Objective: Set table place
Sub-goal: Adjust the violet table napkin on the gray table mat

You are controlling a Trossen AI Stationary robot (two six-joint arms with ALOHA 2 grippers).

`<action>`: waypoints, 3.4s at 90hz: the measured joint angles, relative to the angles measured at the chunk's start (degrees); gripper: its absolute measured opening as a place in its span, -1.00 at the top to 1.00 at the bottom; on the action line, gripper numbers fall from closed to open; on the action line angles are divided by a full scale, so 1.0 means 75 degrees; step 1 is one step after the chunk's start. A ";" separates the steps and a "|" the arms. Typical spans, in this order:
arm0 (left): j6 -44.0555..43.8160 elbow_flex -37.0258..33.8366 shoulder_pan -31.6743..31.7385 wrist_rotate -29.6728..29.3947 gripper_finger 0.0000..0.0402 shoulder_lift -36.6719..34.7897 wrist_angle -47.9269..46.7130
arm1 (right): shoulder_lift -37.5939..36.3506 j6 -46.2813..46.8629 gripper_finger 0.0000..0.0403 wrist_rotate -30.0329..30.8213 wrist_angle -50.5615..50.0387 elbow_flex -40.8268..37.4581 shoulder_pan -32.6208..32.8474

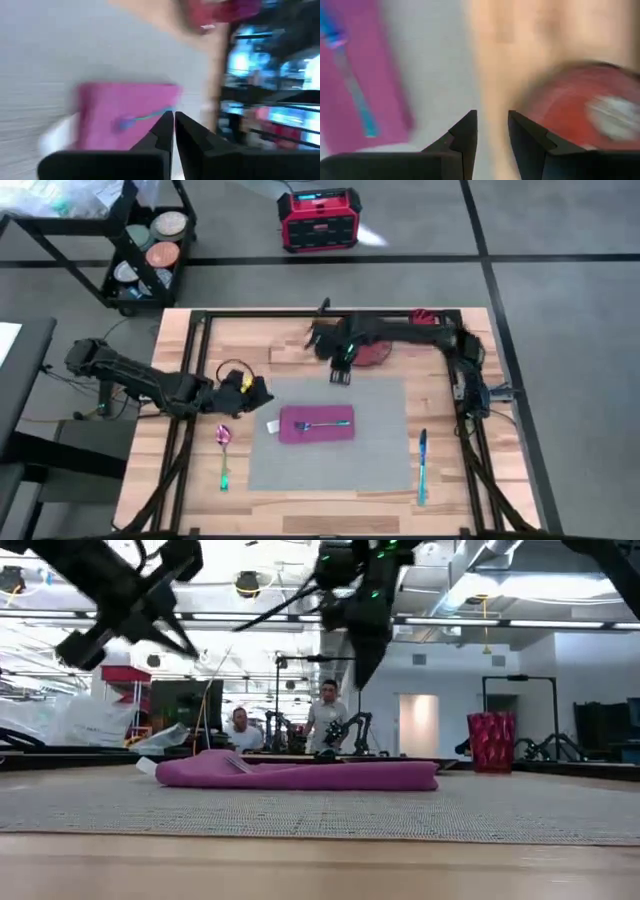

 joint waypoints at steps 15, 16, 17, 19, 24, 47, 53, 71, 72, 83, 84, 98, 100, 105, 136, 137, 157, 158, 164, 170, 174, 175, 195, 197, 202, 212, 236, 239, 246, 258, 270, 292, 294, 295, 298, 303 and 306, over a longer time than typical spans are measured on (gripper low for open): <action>-0.0425 0.0004 -0.0364 0.1001 1.00 0.0865 -0.0193 | -0.0802 -0.0356 0.52 0.0282 -0.0030 -0.0041 -0.1377; -0.0468 0.0002 -0.0378 0.0996 1.00 0.0916 -0.0104 | -0.0875 -0.0356 0.52 0.0234 0.0018 -0.0041 -0.1458; -0.0501 0.0001 -0.0385 0.0992 1.00 0.0968 0.0007 | -0.0947 -0.0355 0.52 0.0187 0.0062 -0.0035 -0.1533; -0.0553 0.0003 -0.0386 0.0988 1.00 0.1073 0.0290 | -0.1106 -0.0355 0.52 0.0093 0.0132 -0.0017 -0.1684; -0.0511 0.0019 -0.0379 0.0962 1.00 0.1372 0.1049 | -0.1462 -0.0408 0.52 -0.0069 0.0112 -0.0006 -0.2019; 0.1011 0.0014 0.0053 0.1700 0.95 0.2770 0.3191 | -0.2619 -0.0644 0.52 -0.0368 0.0092 -0.0014 -0.2785; 0.1771 0.0009 0.0252 0.2138 0.86 0.2858 0.3499 | -0.2833 -0.0644 0.52 -0.0485 0.0015 -0.0012 -0.2891; 0.2812 0.0016 0.0774 0.2525 0.45 0.2541 0.3442 | -0.3174 -0.0645 0.52 -0.0568 -0.0260 -0.0017 -0.2885; 0.2840 0.0018 0.0789 0.2527 0.42 0.2514 0.3401 | -0.3187 -0.0646 0.52 -0.0568 -0.0274 -0.0017 -0.2885; 0.2772 0.0022 0.0925 0.2688 0.21 0.2298 0.1927 | -0.3187 -0.0644 0.52 -0.0535 -0.0409 -0.0017 -0.2858; 0.2685 0.0022 0.0925 0.2691 0.19 0.2283 0.1750 | -0.3185 -0.0643 0.52 -0.0534 -0.0435 -0.0017 -0.2855; 0.1478 0.0011 0.0900 0.2619 0.10 0.2225 0.0253 | -0.3188 -0.0643 0.52 -0.0547 -0.0485 -0.0022 -0.2810; 0.1402 0.0010 0.0901 0.2575 0.09 0.2225 0.0238 | -0.3188 -0.0641 0.52 -0.0544 -0.0446 -0.0039 -0.2786; 0.1289 0.0010 0.0907 0.2521 0.09 0.2225 0.0381 | -0.3188 -0.0640 0.52 -0.0539 -0.0362 -0.0094 -0.2730; 0.1464 0.0013 0.1044 0.2439 0.09 0.2251 0.0491 | -0.3276 -0.0133 0.61 -0.0705 0.0102 -0.3014 -0.2045; 0.1464 0.0013 0.1044 0.2437 0.09 0.2251 0.0493 | -0.3301 -0.0122 0.62 -0.0705 0.0210 -0.3172 -0.1986; 0.1216 0.0013 0.1044 0.2431 0.09 0.2251 0.0501 | -0.3875 0.0546 0.97 -0.0848 0.1927 -0.5608 -0.0769; 0.1195 0.0013 0.1044 0.2431 0.09 0.2251 0.0503 | -0.3896 0.0607 0.97 -0.0851 0.1999 -0.5704 -0.0719; 0.1091 0.0013 0.1044 0.2435 0.09 0.2251 0.0524 | -0.4011 0.0937 0.99 -0.0926 0.2433 -0.6210 -0.0462; 0.0987 0.0013 0.1044 0.2442 0.09 0.2251 0.0524 | -0.4074 0.1250 1.00 -0.1082 0.2805 -0.6668 -0.0265; 0.0902 0.0013 0.1044 0.2442 0.09 0.2251 0.0531 | -0.4074 0.1427 1.00 -0.1119 0.2982 -0.6915 -0.0095; 0.0891 0.0013 0.1044 0.2442 0.09 0.2251 0.0536 | -0.4074 0.1454 1.00 -0.1121 0.3028 -0.6978 -0.0054; 0.0797 0.0013 0.1069 0.2444 0.09 0.2248 0.0670 | -0.4068 0.2023 1.00 -0.1574 0.4208 -0.8056 0.0492; 0.0759 0.0013 0.1071 0.2442 0.09 0.2248 0.0693 | -0.4068 0.2065 1.00 -0.1622 0.4246 -0.8097 0.0518; 0.0632 0.0013 0.1076 0.2442 0.09 0.2248 0.0712 | -0.4068 0.2102 1.00 -0.1634 0.4276 -0.8196 0.0595; 0.0468 0.0013 0.1076 0.2445 0.09 0.2248 0.0725 | -0.4059 0.2123 1.00 -0.1683 0.4249 -0.8476 0.0618; 0.0245 0.0013 0.1076 0.2400 0.09 0.2248 0.1249 | -0.4078 0.2363 1.00 -0.1765 0.5169 -0.9451 0.0609; 0.0184 0.0013 0.1076 0.2397 0.09 0.2248 0.1261 | -0.4094 0.2413 1.00 -0.1805 0.5264 -0.9546 0.0602; 0.0106 0.0013 0.1076 0.2382 0.09 0.2248 0.1418 | -0.4099 0.2465 1.00 -0.1837 0.5428 -0.9725 0.0600; 0.0074 0.0013 0.1092 0.2337 0.09 0.2245 0.1511 | -0.4100 0.2584 1.00 -0.1853 0.5478 -0.9804 0.0597; -0.0147 0.0013 0.1138 0.2327 0.10 0.2245 0.1548 | -0.4093 0.2678 1.00 -0.1856 0.5517 -0.9812 0.0600; -0.0223 0.0013 0.1138 0.2464 0.10 0.2397 0.0902 | -0.4095 0.2754 1.00 -0.1864 0.5516 -0.9824 0.0600; -0.0225 0.0013 0.1138 0.2486 0.10 0.2457 0.0856 | -0.4092 0.2780 1.00 -0.1862 0.5513 -0.9824 0.0600; -0.0226 0.0013 0.1138 0.2494 0.10 0.2488 0.0844 | -0.4092 0.2795 1.00 -0.1863 0.5513 -0.9824 0.0600; -0.0235 0.0012 0.1138 0.2510 0.10 0.2574 0.0822 | -0.4092 0.2828 1.00 -0.1865 0.5508 -0.9821 0.0600; -0.0198 0.0007 0.1194 0.2523 0.10 0.2761 0.1079 | -0.4084 0.2833 1.00 -0.1865 0.5478 -0.9786 0.0600; -0.0102 0.0008 0.1231 0.2524 0.10 0.2912 0.1418 | -0.4075 0.2835 1.00 -0.1865 0.5452 -0.9752 0.0602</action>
